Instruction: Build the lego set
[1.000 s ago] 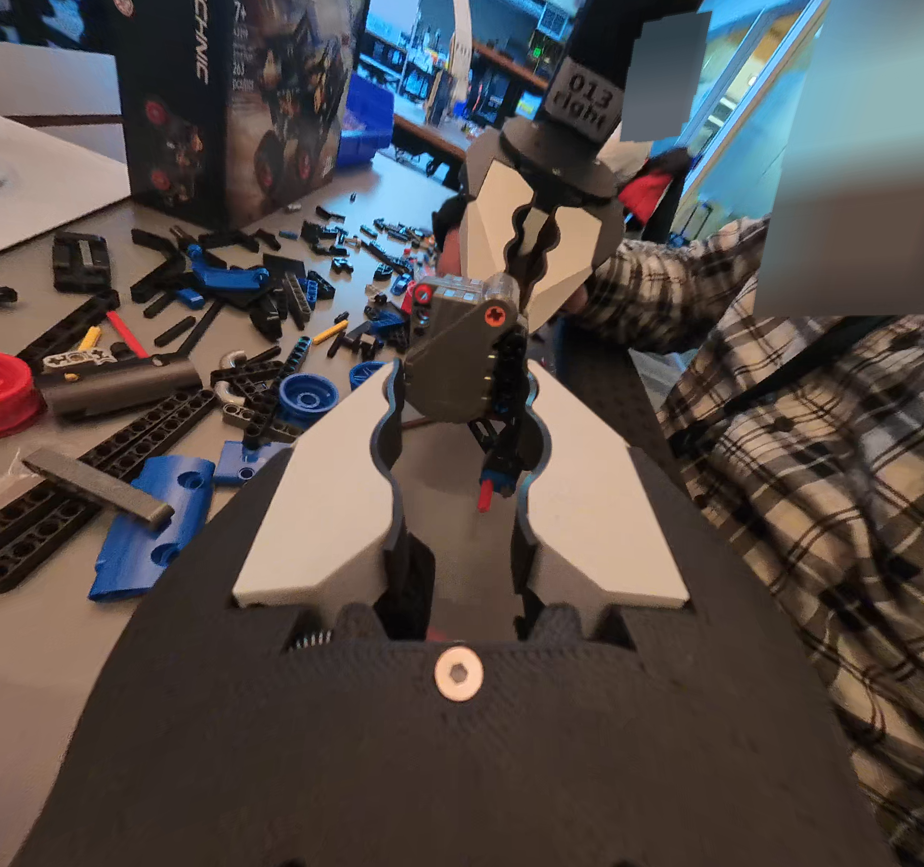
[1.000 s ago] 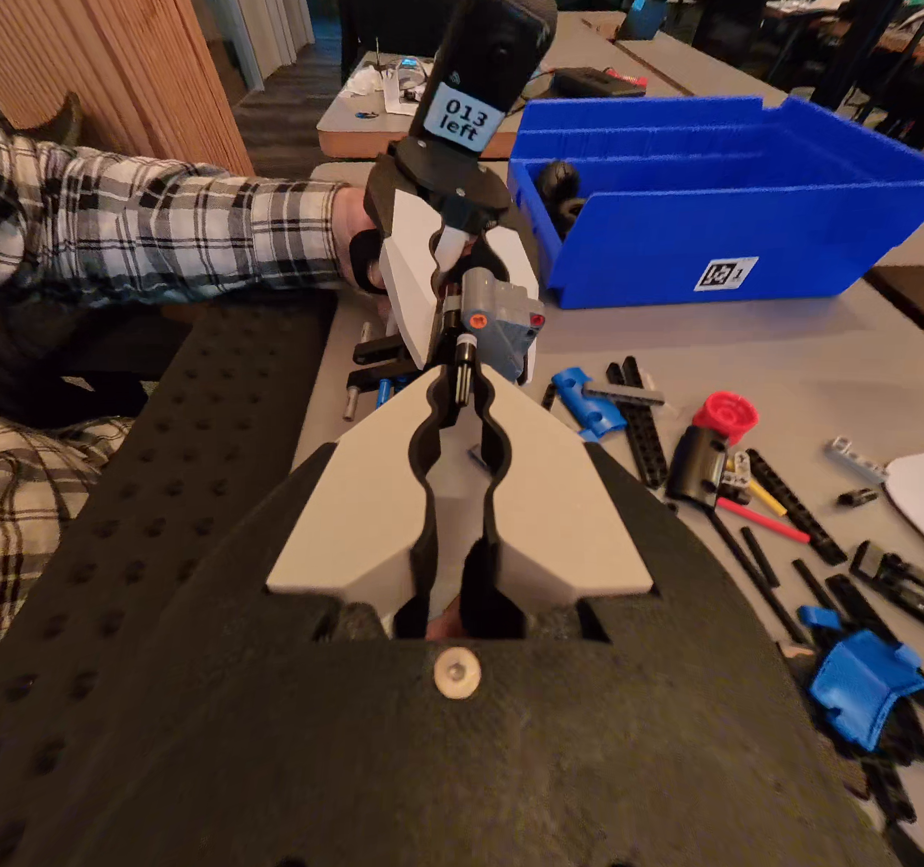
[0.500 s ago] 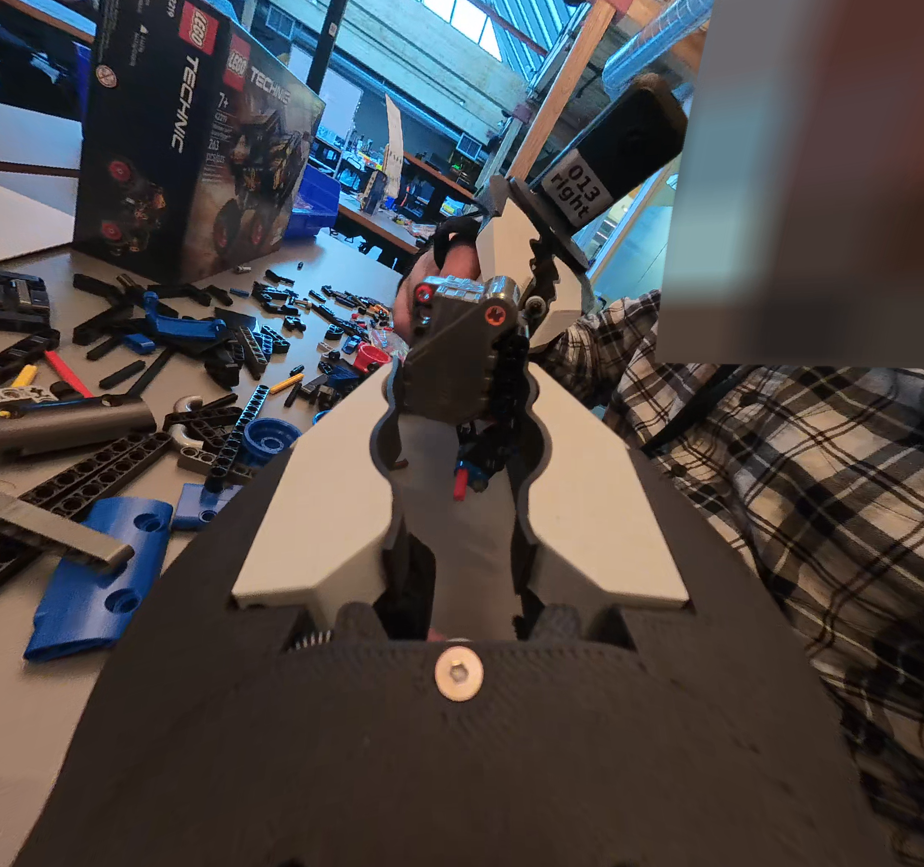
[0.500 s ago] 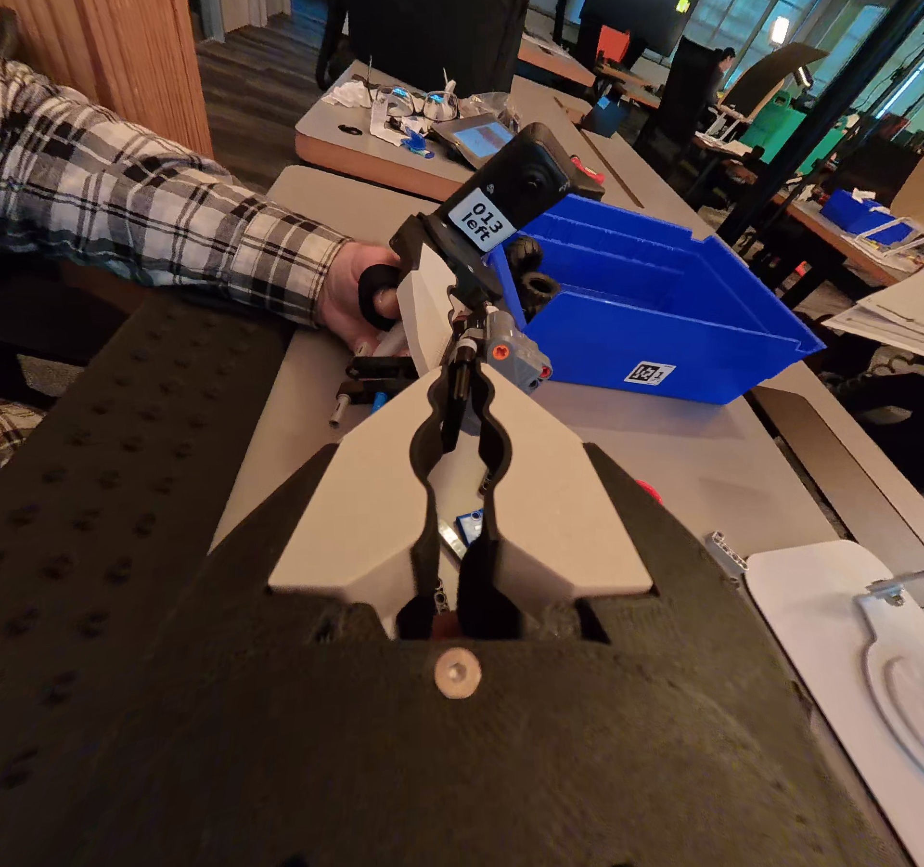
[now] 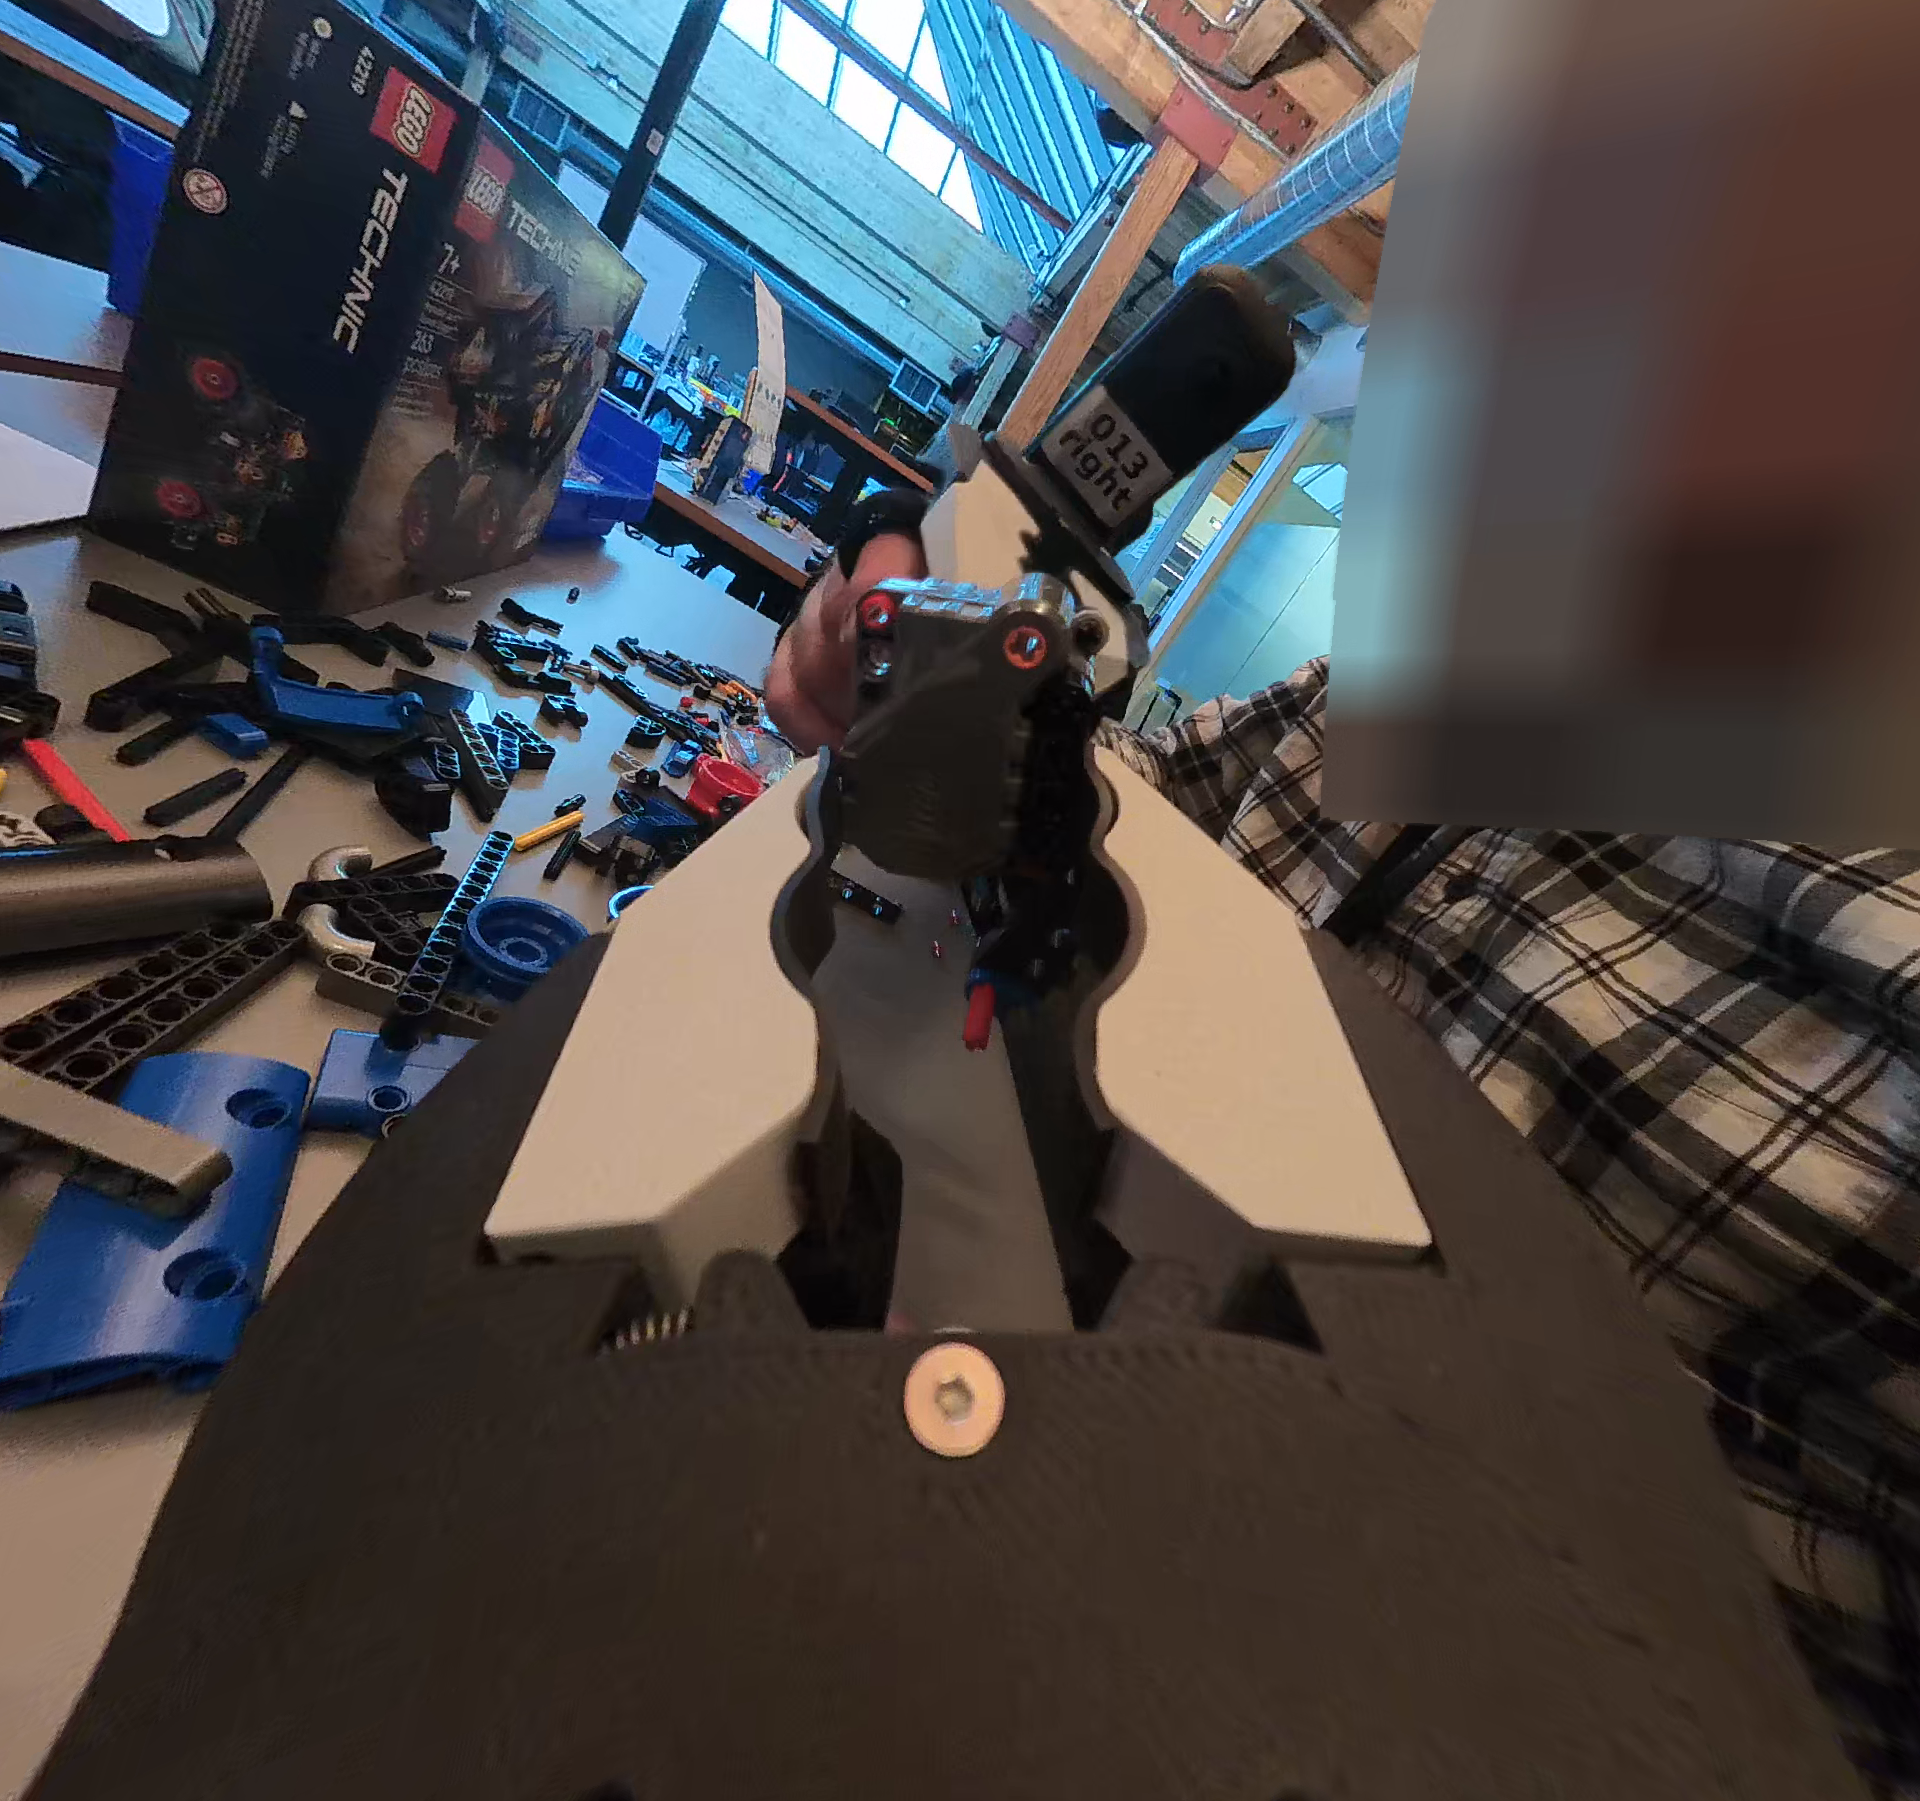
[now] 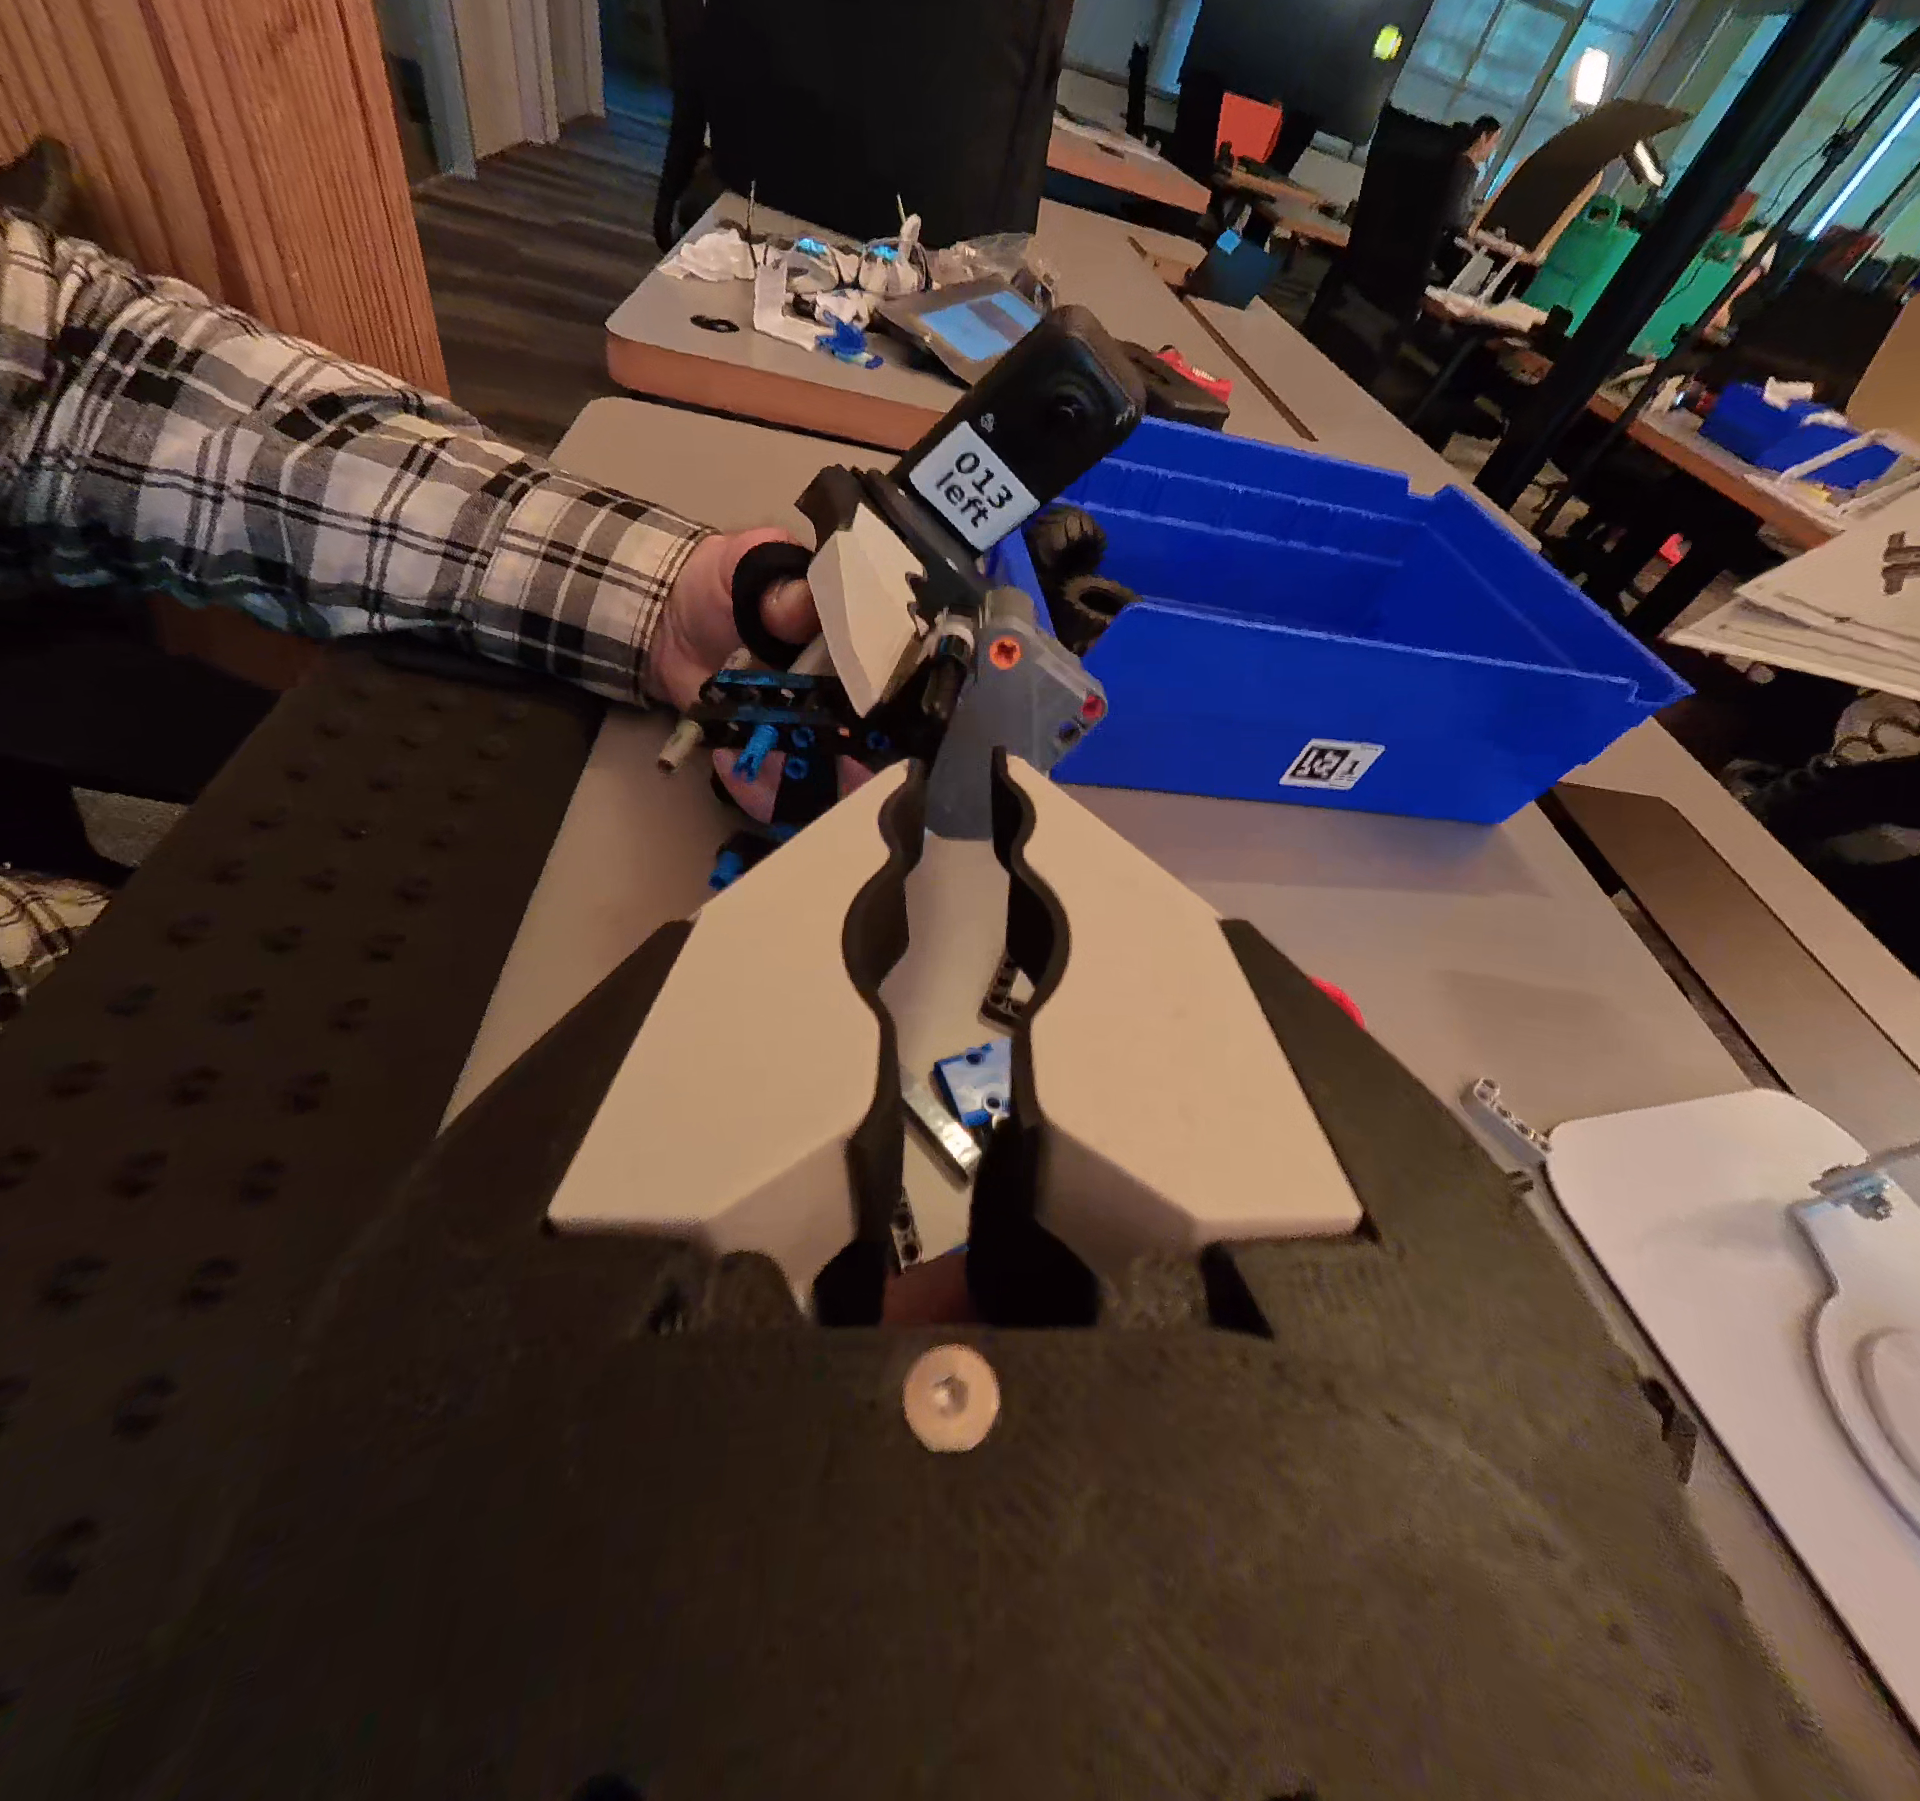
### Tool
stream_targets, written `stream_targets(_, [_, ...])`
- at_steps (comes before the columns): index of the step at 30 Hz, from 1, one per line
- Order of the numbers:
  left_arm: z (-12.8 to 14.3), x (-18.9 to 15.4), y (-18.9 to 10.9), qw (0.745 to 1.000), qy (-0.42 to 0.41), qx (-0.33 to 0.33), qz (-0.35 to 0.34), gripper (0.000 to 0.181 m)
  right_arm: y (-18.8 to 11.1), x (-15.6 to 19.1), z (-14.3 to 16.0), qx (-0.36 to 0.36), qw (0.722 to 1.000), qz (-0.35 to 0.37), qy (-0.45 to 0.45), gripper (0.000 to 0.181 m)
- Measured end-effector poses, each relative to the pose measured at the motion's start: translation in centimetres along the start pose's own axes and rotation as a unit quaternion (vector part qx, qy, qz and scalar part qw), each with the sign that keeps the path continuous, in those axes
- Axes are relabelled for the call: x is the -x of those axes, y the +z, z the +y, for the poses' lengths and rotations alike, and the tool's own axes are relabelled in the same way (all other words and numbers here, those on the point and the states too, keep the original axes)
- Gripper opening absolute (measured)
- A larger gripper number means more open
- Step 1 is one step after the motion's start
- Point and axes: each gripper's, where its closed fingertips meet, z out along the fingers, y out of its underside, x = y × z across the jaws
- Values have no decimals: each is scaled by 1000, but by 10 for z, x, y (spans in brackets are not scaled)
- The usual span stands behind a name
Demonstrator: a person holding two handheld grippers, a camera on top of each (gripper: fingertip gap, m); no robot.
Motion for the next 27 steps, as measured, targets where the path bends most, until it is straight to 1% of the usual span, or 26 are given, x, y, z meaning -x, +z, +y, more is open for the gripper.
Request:
stream_targets(3, [-4, 0, -2, 1000, 1, -11, 1, 42, 4, 5, 13, 28, 999, -22, 32, 12])
stream_targets(5, [-5, -1, -3, 1000, 5, -17, 1, 42, 8, 5, 23, 42, 997, -23, 60, 14])
stream_targets(7, [-6, -1, -3, 1000, 13, -17, -1, 43, 12, 9, 29, 47, 992, -45, 108, 19])
stream_targets(9, [-8, -3, -2, 999, 30, -19, -7, 43, 15, 12, 29, 35, 985, -63, 160, 18])
stream_targets(12, [-15, -6, -4, 997, 67, -27, -22, 43, 17, 15, 24, 1, 961, -100, 257, 14])
stream_targets(14, [-19, -7, -2, 993, 105, -25, -45, 43, 17, 15, 23, -11, 946, -122, 301, 15])
stream_targets(15, [-20, -8, -2, 991, 119, -24, -51, 43, 16, 16, 21, -21, 938, -135, 319, 21])
stream_targets(16, [-20, -10, -1, 990, 128, -21, -53, 43, 16, 18, 19, -30, 930, -148, 336, 22])
stream_targets(18, [-22, -14, 3, 985, 161, -16, -66, 43, 18, 23, 19, -28, 925, -157, 344, 23])
stream_targets(19, [-21, -15, 5, 982, 173, -8, -71, 43, 19, 25, 18, -30, 926, -160, 341, 20])
stream_targets(20, [-21, -16, 7, 981, 181, -9, -72, 43, 20, 28, 16, -34, 925, -165, 340, 10])
stream_targets(24, [-24, -17, 7, 975, 203, -7, -91, 44, 17, 18, 12, -49, 932, -140, 330, 8])
stream_targets(25, [-22, -16, 8, 977, 193, 1, -95, 56, 14, 15, 11, -56, 933, -135, 329, 7])
stream_targets(27, [-14, -8, 9, 980, 164, 21, -110, 75, 9, 10, 8, -64, 946, -114, 297, 6])
